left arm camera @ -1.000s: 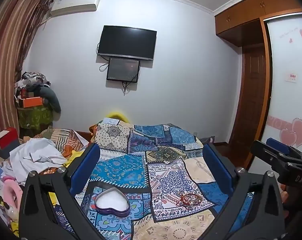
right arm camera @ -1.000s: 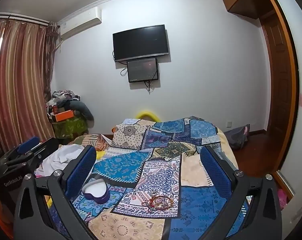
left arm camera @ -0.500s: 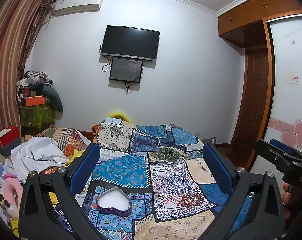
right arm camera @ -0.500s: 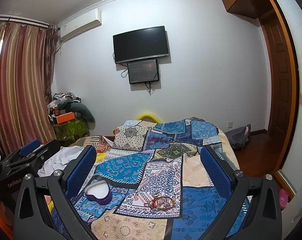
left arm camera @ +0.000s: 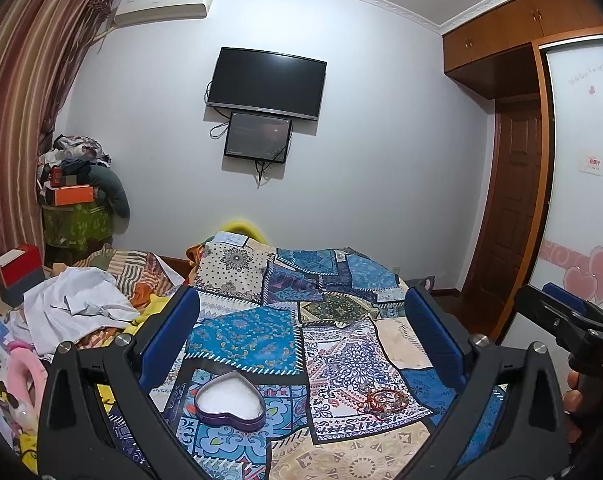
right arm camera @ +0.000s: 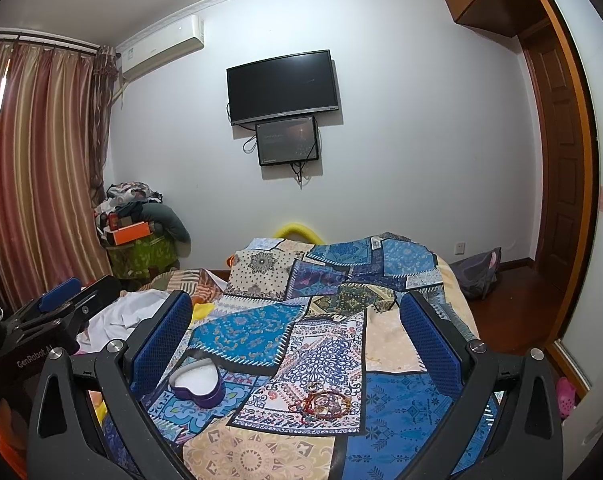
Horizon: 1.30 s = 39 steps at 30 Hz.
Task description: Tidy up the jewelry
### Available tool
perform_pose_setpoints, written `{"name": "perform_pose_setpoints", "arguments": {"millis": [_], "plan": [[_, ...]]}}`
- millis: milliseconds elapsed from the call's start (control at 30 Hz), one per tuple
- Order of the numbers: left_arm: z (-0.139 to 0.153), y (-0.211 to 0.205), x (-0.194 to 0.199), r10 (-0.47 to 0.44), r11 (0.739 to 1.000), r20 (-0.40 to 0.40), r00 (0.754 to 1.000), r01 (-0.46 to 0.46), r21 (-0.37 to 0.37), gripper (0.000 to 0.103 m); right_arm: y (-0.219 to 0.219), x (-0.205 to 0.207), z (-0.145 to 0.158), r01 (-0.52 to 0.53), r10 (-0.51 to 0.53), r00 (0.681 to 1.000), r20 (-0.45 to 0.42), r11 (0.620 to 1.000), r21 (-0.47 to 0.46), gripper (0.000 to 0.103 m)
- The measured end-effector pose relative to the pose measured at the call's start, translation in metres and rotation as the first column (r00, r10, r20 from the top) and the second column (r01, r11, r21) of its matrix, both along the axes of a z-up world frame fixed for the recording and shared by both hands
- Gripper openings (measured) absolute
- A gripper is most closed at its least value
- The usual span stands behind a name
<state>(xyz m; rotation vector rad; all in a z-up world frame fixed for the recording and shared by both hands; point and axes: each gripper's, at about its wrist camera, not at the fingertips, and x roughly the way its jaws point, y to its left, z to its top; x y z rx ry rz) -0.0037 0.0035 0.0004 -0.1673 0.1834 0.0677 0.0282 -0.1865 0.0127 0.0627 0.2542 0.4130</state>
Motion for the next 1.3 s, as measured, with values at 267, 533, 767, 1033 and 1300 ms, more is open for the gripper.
{"name": "perform_pose_setpoints", "arguments": {"millis": [267, 533, 767, 1033, 1300], "plan": [[0.0005, -0.0003, 0.0, 0.001, 1.0, -0.001, 1.0, -0.001, 0.0, 0.103, 0.0015, 0.0003, -0.0011, -0.006, 0.006, 1.0, -0.004, 1.0, -0.007, 0.103], [0.0014, -0.0002, 0.0003, 0.001, 1.0, -0.003, 1.0, -0.001, 0.001, 0.103, 0.0018, -0.0001, -0.0005, -0.006, 0.006, 1.0, -0.005, 1.0, -0.006, 0.103], [0.0015, -0.0013, -0.0012, -0.004, 1.0, -0.003, 1.0, 0.004, 0.006, 0.103, 0.0022, 0.0001, 0.0, -0.007, 0.007, 1.0, -0.008, 1.0, -0.003, 0.103], [0.0016, -0.0042, -0.0003, -0.009, 1.0, -0.006, 1.0, 0.009, 0.017, 0.103, 0.0016, 0.0007, -0.0014, -0.006, 0.006, 1.0, -0.009, 1.0, -0.003, 0.103], [0.0004, -0.0027, 0.0029, -0.01, 1.0, -0.012, 1.0, 0.01, 0.015, 0.103, 0.0006, 0.0056, -0.0051, -0.008, 0.008, 1.0, -0.021, 1.0, -0.007, 0.103]]}}
